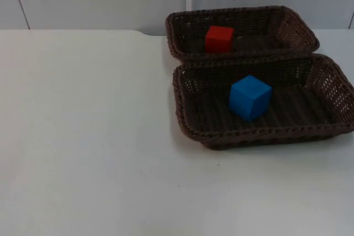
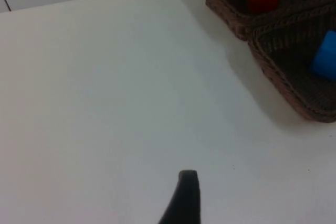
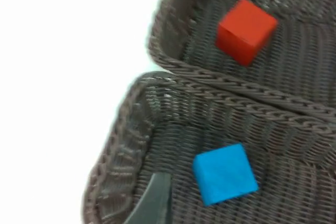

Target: Pick up one cube with the left hand and place it into the upper basket. Pick up one cube with the right hand and place it into the lower basket.

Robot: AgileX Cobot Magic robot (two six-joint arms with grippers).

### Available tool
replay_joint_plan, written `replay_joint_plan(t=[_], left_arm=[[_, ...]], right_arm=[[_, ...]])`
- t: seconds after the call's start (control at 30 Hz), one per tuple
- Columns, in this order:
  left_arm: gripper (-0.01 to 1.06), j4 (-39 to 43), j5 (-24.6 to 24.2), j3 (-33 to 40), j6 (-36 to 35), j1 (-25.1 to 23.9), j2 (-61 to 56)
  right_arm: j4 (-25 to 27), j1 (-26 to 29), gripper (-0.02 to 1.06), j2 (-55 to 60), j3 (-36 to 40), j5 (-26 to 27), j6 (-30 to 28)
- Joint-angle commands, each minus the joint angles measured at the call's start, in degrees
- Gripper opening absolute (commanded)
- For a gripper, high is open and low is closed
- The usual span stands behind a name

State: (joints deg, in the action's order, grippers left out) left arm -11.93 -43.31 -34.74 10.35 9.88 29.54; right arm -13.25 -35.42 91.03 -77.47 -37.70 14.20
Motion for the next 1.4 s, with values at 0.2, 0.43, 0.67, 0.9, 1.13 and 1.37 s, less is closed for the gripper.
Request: replay_joint_plan(t=[0.2, 0.43, 0.67, 0.9, 1.13, 1.37], left_arm=[[0.74, -0.1, 0.2, 0.3, 1.6, -0.2, -8.7], [0.74, -0.1, -1.1, 0.3, 1.6, -0.2, -11.8], [0.74, -1.7, -2.8, 0.3, 1.6, -0.2, -11.8], [0.74, -2.7, -5.1, 0.3, 1.3, -0.2, -11.9], [0.74, -3.5, -6.6, 0.3, 1.3, -0.2, -11.9], [0.74, -4.3, -7.3, 0.3, 1.3, -0.2, -13.7]], right_arm=[[-0.1, -1.9, 0.85, -9.3, 6.1, 1.7, -0.4], [-0.6, -1.9, 0.85, -16.9, 12.2, 3.0, -0.4], [-1.5, -1.9, 0.85, -26.0, 19.1, 3.1, -0.4], [-1.4, -1.9, 0.85, -34.9, 25.2, 3.1, -0.4], [-1.0, -1.9, 0.85, -44.4, 30.8, 3.0, -0.4], [-0.3, -1.9, 0.85, -56.4, 38.8, 2.9, -0.4]])
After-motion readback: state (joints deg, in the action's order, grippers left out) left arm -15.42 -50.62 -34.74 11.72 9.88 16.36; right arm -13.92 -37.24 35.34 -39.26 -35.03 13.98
